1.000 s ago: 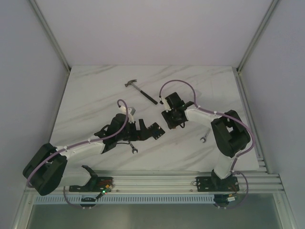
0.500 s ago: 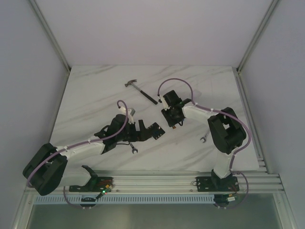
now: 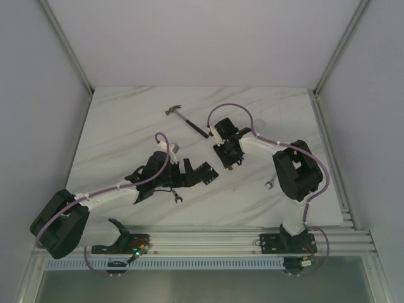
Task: Snap on the fuse box
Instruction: Pick up the fuse from the center of the board.
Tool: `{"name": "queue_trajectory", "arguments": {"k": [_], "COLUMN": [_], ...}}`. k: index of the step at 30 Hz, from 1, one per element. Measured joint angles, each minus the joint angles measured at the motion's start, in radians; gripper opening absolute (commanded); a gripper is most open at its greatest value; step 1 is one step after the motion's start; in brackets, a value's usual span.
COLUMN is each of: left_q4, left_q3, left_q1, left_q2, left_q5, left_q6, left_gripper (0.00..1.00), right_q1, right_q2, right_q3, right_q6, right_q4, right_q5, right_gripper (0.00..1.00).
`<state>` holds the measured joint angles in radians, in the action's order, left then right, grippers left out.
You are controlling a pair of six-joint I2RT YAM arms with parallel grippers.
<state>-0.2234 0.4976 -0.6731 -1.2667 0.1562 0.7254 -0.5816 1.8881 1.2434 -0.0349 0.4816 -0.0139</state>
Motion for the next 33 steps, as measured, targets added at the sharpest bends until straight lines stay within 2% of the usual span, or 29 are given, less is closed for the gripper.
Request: {"name": "queue_trajectory", "arguments": {"k": [10,26,33], "left_q4": [0.0,0.0,0.0], "left_q3": [0.0,0.0,0.0], "left_q1": [0.0,0.0,0.0], "left_q2": [0.0,0.025,0.034], "left_q5": [0.003,0.015,0.019], "left_q6": [0.0,0.0,0.0], "left_gripper": [1.0,1.0,1.0], "right_q1": [-0.001,-0.003,-0.006], "right_q2": [0.034,0.032,0.031], "right_q3": [0.048,0.048,0.048], "right_q6": [-0.006,0.032,0.057], "right_q4": [0.027,0.031,0.036], "right_q5": [0.007,0.018,0.027], "right_gripper": [0.29,0.31,0.26]}}
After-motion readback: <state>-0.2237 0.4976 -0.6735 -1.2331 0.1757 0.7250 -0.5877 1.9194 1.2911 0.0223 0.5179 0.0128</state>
